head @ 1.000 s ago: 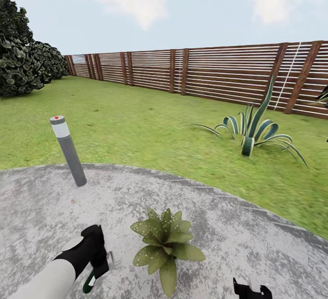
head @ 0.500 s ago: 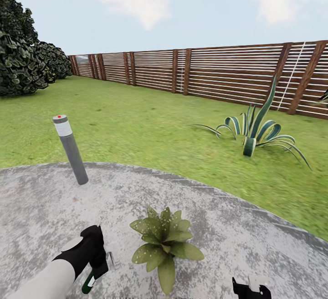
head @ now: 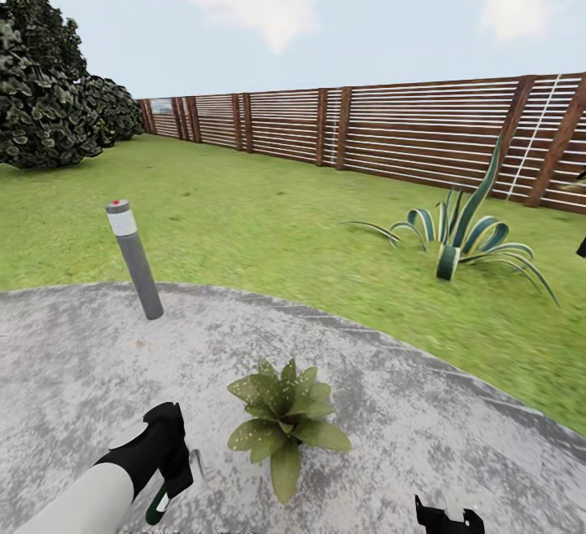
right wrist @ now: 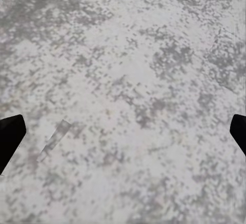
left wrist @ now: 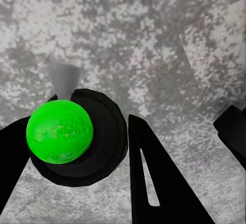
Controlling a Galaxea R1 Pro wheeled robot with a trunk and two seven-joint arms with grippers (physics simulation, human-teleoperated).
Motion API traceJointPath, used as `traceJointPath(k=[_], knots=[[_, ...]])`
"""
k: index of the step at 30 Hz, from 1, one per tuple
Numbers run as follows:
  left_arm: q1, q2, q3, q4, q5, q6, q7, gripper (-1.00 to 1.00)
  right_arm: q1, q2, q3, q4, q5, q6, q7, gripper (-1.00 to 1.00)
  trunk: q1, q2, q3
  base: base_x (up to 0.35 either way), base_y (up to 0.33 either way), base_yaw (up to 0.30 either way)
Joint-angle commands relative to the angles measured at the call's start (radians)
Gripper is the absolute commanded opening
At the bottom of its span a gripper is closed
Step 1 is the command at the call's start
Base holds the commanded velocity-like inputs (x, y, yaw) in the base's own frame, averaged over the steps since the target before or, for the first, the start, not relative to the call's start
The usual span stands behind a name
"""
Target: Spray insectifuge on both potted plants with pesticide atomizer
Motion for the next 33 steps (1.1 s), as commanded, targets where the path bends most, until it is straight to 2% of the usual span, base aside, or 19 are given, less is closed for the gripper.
traceJointPath(k=[1,13,16,26,33], knots=[[0.000,0.001,-0.006,-0.003,0.000,0.008,-0.005,-1.00,0.000,0.000,0.005,0.000,-0.009,-0.003,0.001,1.00,0.000,0.000,-0.001,-0.002,-0.002,0.248],[-0.001,-0.004,-0.008,-0.012,0.000,0.007,-0.005,-1.00,0.000,0.000,0.005,0.000,-0.009,-0.003,0.001,1.00,0.000,0.000,-0.001,-0.006,-0.003,0.274],[-0.001,-0.004,-0.009,-0.013,0.000,0.007,-0.005,-1.00,0.000,0.000,0.005,0.000,-0.009,-0.003,0.001,1.00,0.000,0.000,-0.001,-0.047,-0.246,0.245],[-0.001,-0.005,-0.007,-0.013,0.000,0.007,-0.005,-1.00,0.000,-0.009,0.005,0.002,-0.009,-0.003,0.001,1.00,0.000,0.000,-0.001,0.008,-0.293,0.019],[-0.001,-0.005,-0.006,-0.014,0.000,0.007,-0.005,-1.00,0.000,0.000,0.005,0.000,-0.009,-0.003,0.001,1.00,0.000,0.000,-0.001,0.070,-0.071,0.050]])
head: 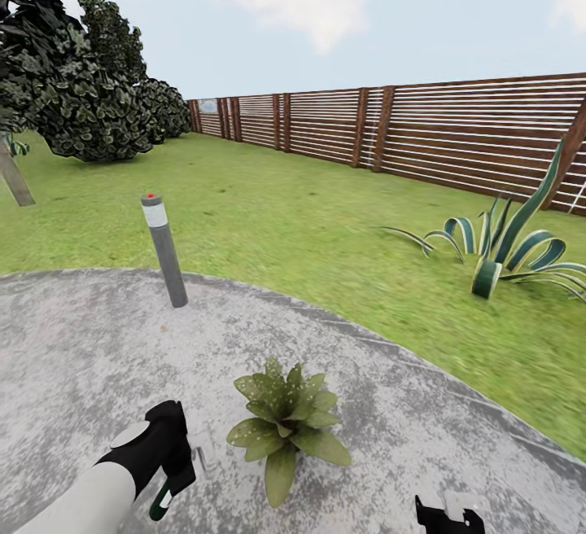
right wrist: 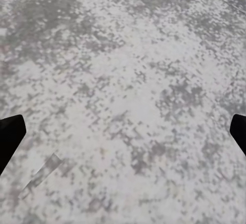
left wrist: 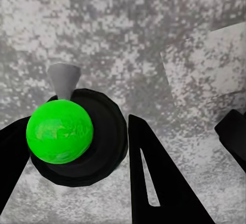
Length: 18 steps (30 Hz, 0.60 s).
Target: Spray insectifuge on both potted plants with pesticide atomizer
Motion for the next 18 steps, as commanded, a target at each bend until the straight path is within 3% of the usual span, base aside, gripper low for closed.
traceJointPath(k=[1,9,18], knots=[[-0.001,0.001,-0.006,-0.002,0.000,0.008,-0.005,-1.00,-0.001,0.000,0.004,0.001,-0.009,-0.003,0.001,1.00,0.000,0.000,-0.001,0.000,0.000,0.145],[-0.001,0.001,-0.006,-0.003,0.000,0.008,-0.005,-1.00,-0.001,0.000,0.004,0.001,-0.009,-0.003,0.001,1.00,0.000,0.000,-0.001,0.000,-0.050,0.252],[-0.001,0.002,-0.006,-0.003,0.000,0.008,-0.005,-1.00,-0.001,-0.008,0.004,0.002,-0.009,-0.004,0.000,1.00,0.000,0.000,-0.001,0.000,-0.198,0.019]])
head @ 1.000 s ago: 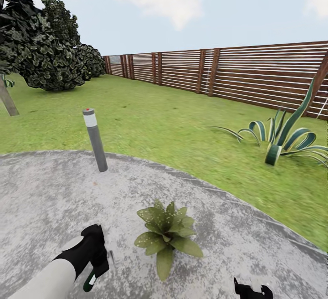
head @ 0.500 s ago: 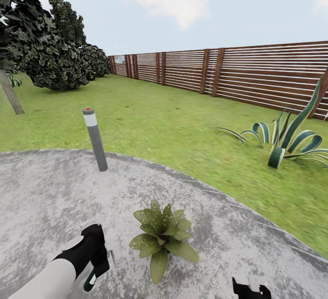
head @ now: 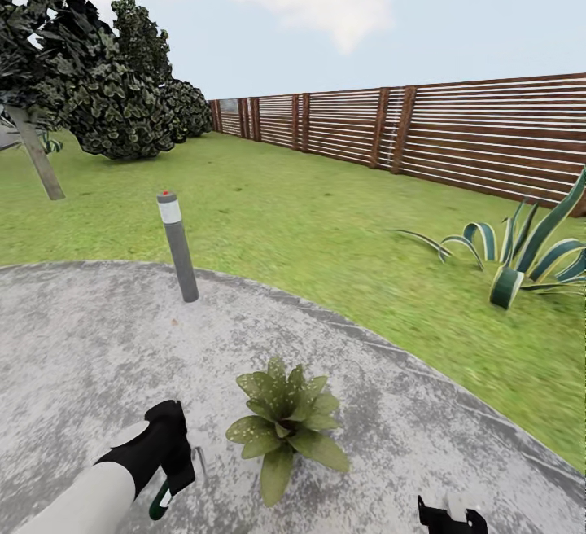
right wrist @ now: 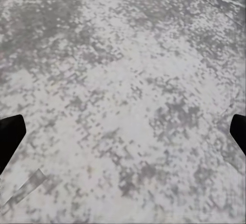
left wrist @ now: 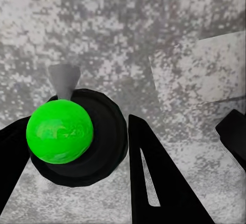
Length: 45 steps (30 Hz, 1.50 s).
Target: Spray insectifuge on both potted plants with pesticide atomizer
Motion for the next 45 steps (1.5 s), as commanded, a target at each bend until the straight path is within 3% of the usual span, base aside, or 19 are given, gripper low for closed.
traceJointPath(k=[1,7,13,25,27,28,31,32,34,35,36,37,41,45], knots=[[0.000,0.001,-0.005,-0.002,-0.001,0.009,-0.005,-1.00,0.000,0.001,0.004,0.000,-0.009,-0.003,0.001,1.00,0.000,0.000,-0.001,0.000,-0.083,0.000],[-0.001,0.004,-0.005,-0.004,-0.001,0.009,-0.005,-1.00,0.000,0.008,0.005,0.000,-0.009,-0.003,0.001,1.00,0.000,0.000,-0.001,0.000,-0.010,0.000],[-0.001,-0.002,0.037,-0.005,-0.001,0.008,0.015,-1.00,0.000,0.008,0.005,0.000,-0.009,-0.003,0.001,1.00,0.000,0.000,-0.001,0.000,-0.041,0.131],[-0.001,-0.008,0.037,-0.004,-0.001,0.008,0.042,-1.00,0.000,0.008,0.005,0.000,-0.009,-0.003,0.001,1.00,0.000,0.000,-0.001,0.000,-0.173,0.275],[-0.001,-0.016,0.032,0.005,-0.001,-0.003,0.031,-1.00,0.000,0.007,0.005,0.000,-0.009,-0.003,0.001,1.00,0.000,0.000,-0.001,0.000,-0.010,0.130],[-0.001,-0.038,0.028,-0.001,-0.004,0.003,0.028,-1.00,0.000,0.007,0.005,0.000,-0.009,-0.003,0.001,1.00,0.000,0.000,-0.001,0.000,-0.001,0.013],[-0.003,-0.071,-0.008,-0.001,-0.042,0.016,0.023,-1.00,0.000,0.007,0.005,0.000,-0.009,-0.003,0.001,1.00,0.000,0.000,-0.001,0.000,0.000,0.002],[-0.002,-0.088,-0.018,0.003,-0.048,0.081,0.021,-1.00,0.000,0.007,0.005,0.000,-0.009,-0.003,0.001,1.00,0.000,0.000,-0.001,0.000,0.000,0.000],[-0.019,-0.098,-0.027,-0.003,-0.058,0.176,0.019,-1.00,0.000,0.008,0.005,0.000,-0.009,-0.003,0.001,1.00,0.000,0.000,-0.001,0.000,0.000,0.000],[-0.024,-0.102,-0.027,-0.005,-0.059,0.181,0.011,-1.00,0.000,0.008,0.005,0.000,-0.009,-0.003,0.001,1.00,0.000,0.000,-0.001,0.000,0.000,0.000],[-0.057,-0.129,-0.029,-0.002,-0.062,0.184,-0.032,-1.00,0.000,0.008,0.005,0.000,-0.009,-0.003,0.001,1.00,0.000,0.000,-0.001,0.000,0.000,0.000],[-0.068,-0.137,-0.029,0.001,-0.073,0.184,-0.046,-1.00,0.000,0.008,0.005,0.000,-0.009,-0.003,0.001,1.00,0.000,0.000,-0.001,0.000,0.000,0.000],[-0.072,-0.144,-0.025,0.010,-0.181,0.186,-0.062,-1.00,0.000,0.007,0.005,0.000,-0.009,-0.003,0.001,1.00,0.000,0.000,-0.001,0.000,0.000,0.000],[-0.069,-0.139,-0.032,0.012,-0.202,0.185,-0.138,-1.00,0.000,0.007,0.005,0.000,-0.009,-0.003,0.001,1.00,0.000,0.000,-0.001,0.000,0.000,0.000]])
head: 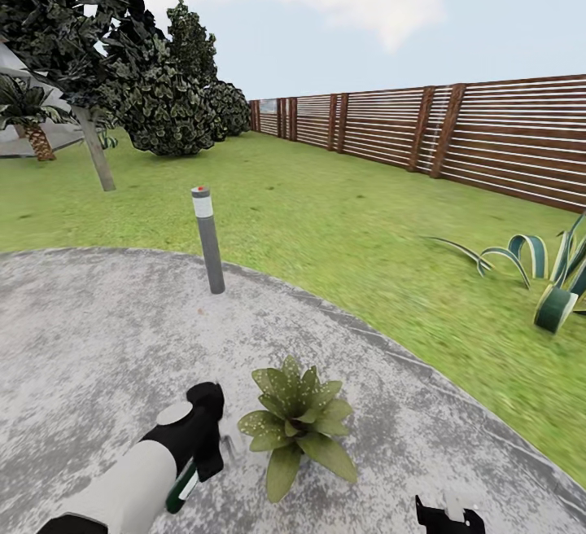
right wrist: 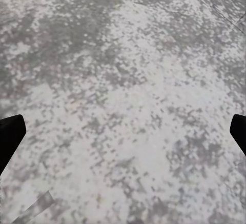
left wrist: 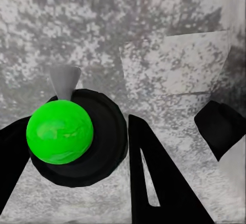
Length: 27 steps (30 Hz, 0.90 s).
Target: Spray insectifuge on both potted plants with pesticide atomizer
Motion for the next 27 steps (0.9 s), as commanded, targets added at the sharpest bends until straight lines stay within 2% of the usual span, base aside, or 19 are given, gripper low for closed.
traceJointPath(k=[1,2,5,7,14,17,22,25,27], knots=[[-0.002,0.002,-0.002,-0.002,-0.013,0.007,-0.038,-1.00,-0.001,0.000,0.005,0.001,-0.009,-0.003,0.001,1.00,0.000,0.000,-0.001,0.000,0.000,0.000],[-0.009,0.000,0.000,-0.004,-0.037,0.008,-0.065,-1.00,-0.001,0.000,0.005,0.001,-0.009,-0.003,0.001,1.00,0.000,0.000,-0.001,0.000,0.000,0.000],[-0.018,-0.012,0.003,-0.014,-0.108,0.045,-0.078,-1.00,-0.001,0.000,0.005,0.001,-0.009,-0.003,0.001,1.00,0.000,0.000,-0.001,0.000,0.000,0.000],[-0.025,-0.017,0.003,-0.015,-0.126,0.061,-0.079,-1.00,-0.001,0.000,0.005,0.001,-0.009,-0.003,0.001,1.00,0.000,0.000,-0.001,0.000,0.000,0.000],[-0.013,-0.016,0.004,-0.001,-0.132,0.064,-0.079,-1.00,-0.001,0.000,0.005,0.001,-0.009,-0.003,0.001,1.00,0.000,0.000,-0.001,0.216,0.038,0.000],[-0.011,-0.016,0.005,0.012,-0.131,0.062,-0.079,-1.00,-0.001,0.000,0.005,0.001,-0.009,-0.003,0.001,1.00,0.000,0.000,-0.001,0.028,0.001,0.000],[-0.007,-0.007,0.006,0.100,-0.128,0.060,-0.066,-1.00,-0.001,0.000,0.005,0.001,-0.009,-0.003,0.001,1.00,0.000,0.000,-0.001,0.001,0.000,0.000],[-0.007,-0.003,0.010,0.103,-0.129,0.061,-0.064,-1.00,-0.001,0.000,0.005,0.001,-0.009,-0.003,0.001,1.00,0.000,0.000,-0.001,0.000,0.000,0.000],[-0.012,0.011,0.009,0.091,-0.132,0.062,-0.061,-1.00,-0.001,-0.003,0.005,0.002,-0.009,-0.003,0.001,1.00,0.000,0.000,-0.001,0.000,0.000,0.000]])
